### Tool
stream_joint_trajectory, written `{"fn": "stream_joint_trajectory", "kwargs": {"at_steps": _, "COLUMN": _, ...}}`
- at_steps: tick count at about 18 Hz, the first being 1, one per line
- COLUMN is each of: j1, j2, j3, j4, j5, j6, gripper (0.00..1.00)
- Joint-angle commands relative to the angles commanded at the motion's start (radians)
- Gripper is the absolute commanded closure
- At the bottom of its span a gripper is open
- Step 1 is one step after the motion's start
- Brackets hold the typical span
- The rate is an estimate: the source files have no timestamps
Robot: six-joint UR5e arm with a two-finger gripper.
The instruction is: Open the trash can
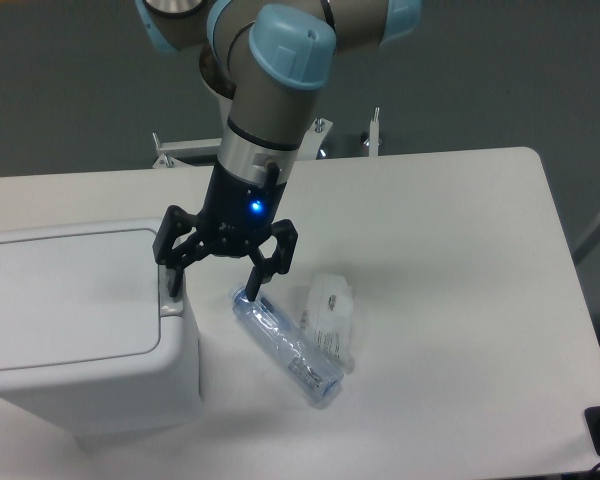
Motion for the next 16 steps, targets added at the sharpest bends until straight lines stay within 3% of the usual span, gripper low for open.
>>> {"fn": "stream_joint_trajectory", "kwargs": {"at_steps": 9, "j1": 0.0, "j2": 0.003, "j3": 0.018, "j4": 0.005, "j5": 0.0, "j6": 0.002, "gripper": 0.0}}
{"fn": "stream_joint_trajectory", "kwargs": {"at_steps": 11, "j1": 0.002, "j2": 0.011, "j3": 0.061, "j4": 0.055, "j5": 0.015, "j6": 0.009, "gripper": 0.0}}
{"fn": "stream_joint_trajectory", "kwargs": {"at_steps": 16, "j1": 0.038, "j2": -0.002, "j3": 0.094, "j4": 0.061, "j5": 0.234, "j6": 0.015, "gripper": 0.0}}
